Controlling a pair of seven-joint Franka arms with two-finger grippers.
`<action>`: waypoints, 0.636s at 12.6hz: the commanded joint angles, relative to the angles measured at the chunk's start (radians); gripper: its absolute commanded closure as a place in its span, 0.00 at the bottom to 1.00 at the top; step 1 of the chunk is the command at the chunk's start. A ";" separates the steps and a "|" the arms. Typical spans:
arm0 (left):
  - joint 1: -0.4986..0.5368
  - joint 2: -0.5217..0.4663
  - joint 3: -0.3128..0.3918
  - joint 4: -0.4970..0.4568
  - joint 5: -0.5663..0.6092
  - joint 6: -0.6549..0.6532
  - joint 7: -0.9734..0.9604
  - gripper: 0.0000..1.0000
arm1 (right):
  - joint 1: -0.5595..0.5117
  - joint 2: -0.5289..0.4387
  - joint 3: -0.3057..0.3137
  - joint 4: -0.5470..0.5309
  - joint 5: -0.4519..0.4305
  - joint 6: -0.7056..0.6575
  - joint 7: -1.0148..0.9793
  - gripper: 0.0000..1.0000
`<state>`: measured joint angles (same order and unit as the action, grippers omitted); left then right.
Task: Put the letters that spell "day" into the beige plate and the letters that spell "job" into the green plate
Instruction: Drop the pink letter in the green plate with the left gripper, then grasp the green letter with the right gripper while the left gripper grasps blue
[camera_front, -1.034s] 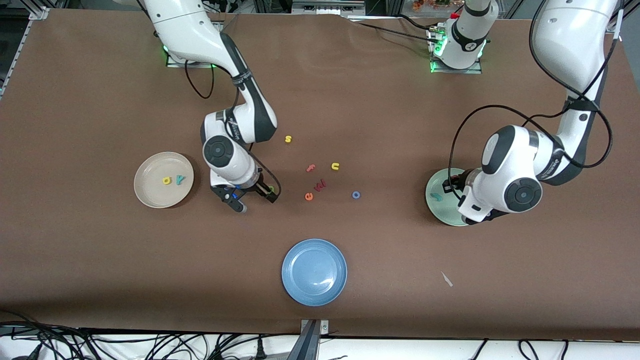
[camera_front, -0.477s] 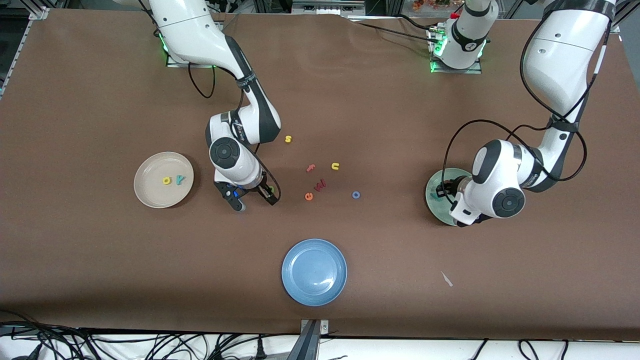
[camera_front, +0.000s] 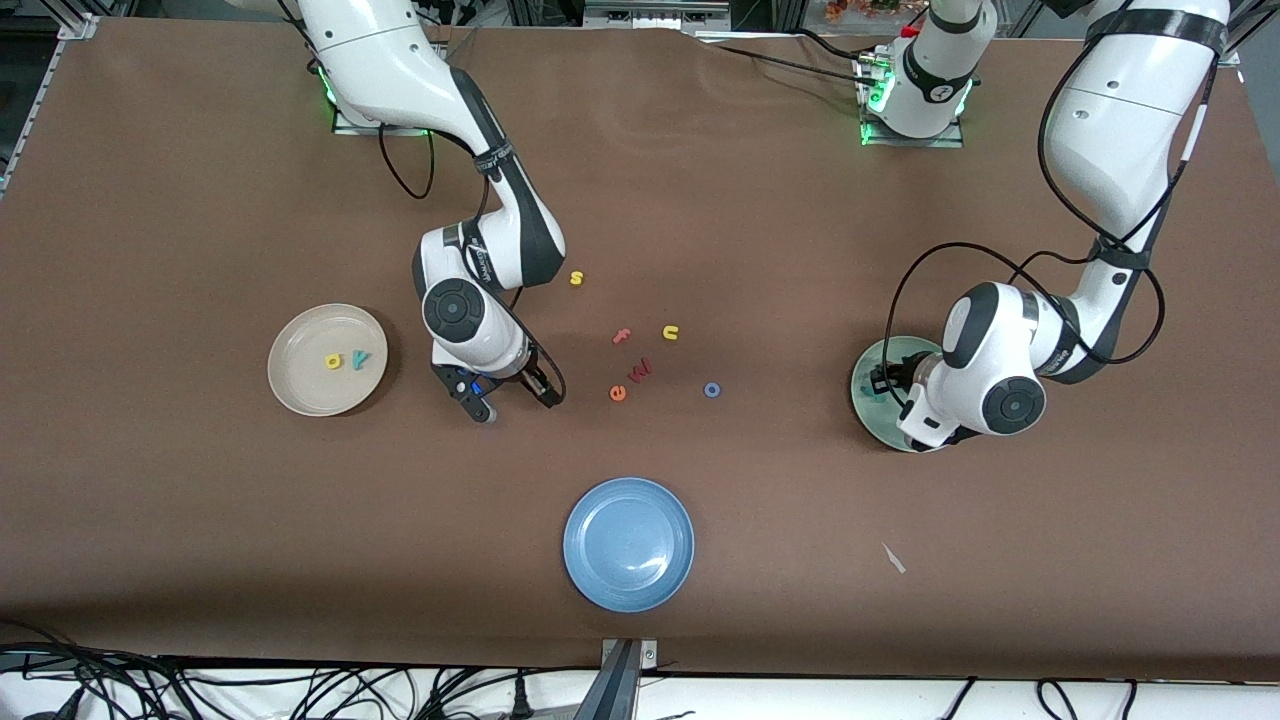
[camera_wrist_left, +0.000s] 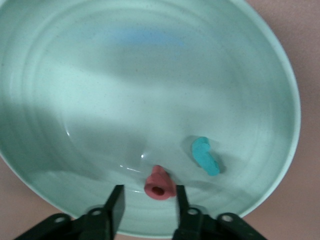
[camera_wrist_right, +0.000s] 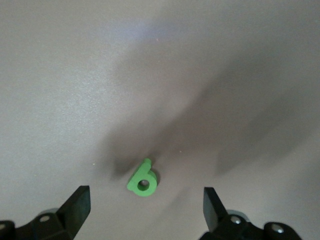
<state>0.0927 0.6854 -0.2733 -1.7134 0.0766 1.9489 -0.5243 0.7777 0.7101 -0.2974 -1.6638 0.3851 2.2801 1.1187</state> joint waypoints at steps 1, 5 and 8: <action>0.004 -0.039 -0.007 0.003 -0.015 -0.022 -0.002 0.00 | -0.005 0.005 -0.002 0.024 0.006 -0.031 0.026 0.00; -0.004 -0.112 -0.069 0.017 -0.017 -0.047 -0.067 0.00 | -0.009 0.014 -0.002 0.026 0.008 -0.019 0.137 0.00; -0.013 -0.113 -0.153 0.058 -0.015 -0.044 -0.283 0.00 | -0.011 0.015 -0.002 0.026 0.044 -0.017 0.168 0.00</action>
<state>0.0886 0.5834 -0.3952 -1.6763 0.0758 1.9214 -0.6971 0.7727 0.7124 -0.3002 -1.6606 0.3988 2.2696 1.2670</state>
